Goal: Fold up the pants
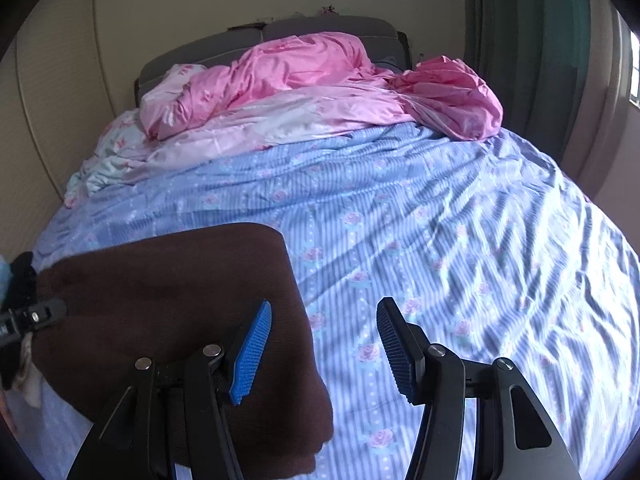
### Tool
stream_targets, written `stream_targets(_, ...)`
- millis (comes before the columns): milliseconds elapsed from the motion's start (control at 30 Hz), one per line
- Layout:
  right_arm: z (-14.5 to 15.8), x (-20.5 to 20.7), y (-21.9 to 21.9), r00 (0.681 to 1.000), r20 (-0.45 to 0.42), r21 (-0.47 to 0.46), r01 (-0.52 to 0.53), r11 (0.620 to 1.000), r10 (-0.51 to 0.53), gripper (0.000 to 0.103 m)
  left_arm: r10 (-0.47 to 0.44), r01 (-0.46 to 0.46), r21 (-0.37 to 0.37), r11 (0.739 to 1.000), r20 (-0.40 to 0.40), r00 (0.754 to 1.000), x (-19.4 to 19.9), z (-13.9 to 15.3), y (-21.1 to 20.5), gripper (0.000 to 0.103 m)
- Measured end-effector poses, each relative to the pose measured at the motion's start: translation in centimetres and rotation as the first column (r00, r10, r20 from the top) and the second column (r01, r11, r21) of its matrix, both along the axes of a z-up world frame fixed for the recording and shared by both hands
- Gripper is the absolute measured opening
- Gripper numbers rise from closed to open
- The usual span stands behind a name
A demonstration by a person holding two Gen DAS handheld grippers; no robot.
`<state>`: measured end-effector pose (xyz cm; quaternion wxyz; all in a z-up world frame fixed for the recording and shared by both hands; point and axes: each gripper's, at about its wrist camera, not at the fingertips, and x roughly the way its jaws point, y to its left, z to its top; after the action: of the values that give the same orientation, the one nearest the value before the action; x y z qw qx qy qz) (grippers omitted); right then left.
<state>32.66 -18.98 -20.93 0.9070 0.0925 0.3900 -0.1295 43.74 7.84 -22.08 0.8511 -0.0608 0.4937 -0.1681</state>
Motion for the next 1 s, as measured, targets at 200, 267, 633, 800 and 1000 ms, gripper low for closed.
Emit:
stream_targets(200, -0.9, 0.9, 0.5, 0.998, -0.02, 0.045, -0.051, 0.998, 0.052, 0.056, 0.038, -0.036, 0.034, 0.999, -0.066, 0.997, 0.6, -2.7, 1.7, 0.031)
stream_targets(267, -1.4, 1.1, 0.7, 0.997, -0.033, 0.063, -0.066, 0.996, 0.068, 0.056, 0.056, -0.054, 0.015, 0.998, -0.101, 0.993, 0.8, -3.6, 2.4, 0.041)
stream_targets(633, -3.3, 1.8, 1.3, 0.992, -0.076, 0.12, -0.095, 0.988, 0.105, 0.056, 0.06, -0.07, -0.05, 0.996, -0.178, 0.982, 1.1, -5.8, 4.0, 0.064)
stream_targets(800, -4.2, 2.3, 1.6, 0.988, -0.087, 0.151, -0.114, 0.982, 0.128, 0.057, 0.065, -0.086, -0.094, 0.992, -0.211, 0.975, 1.1, -7.1, 4.6, 0.068)
stream_targets(1000, -5.9, 3.2, 1.6, 0.983, -0.123, 0.199, -0.108, 0.974, 0.134, 0.057, 0.064, -0.106, -0.153, 0.983, -0.257, 0.964, 1.5, -9.1, 4.9, 0.076)
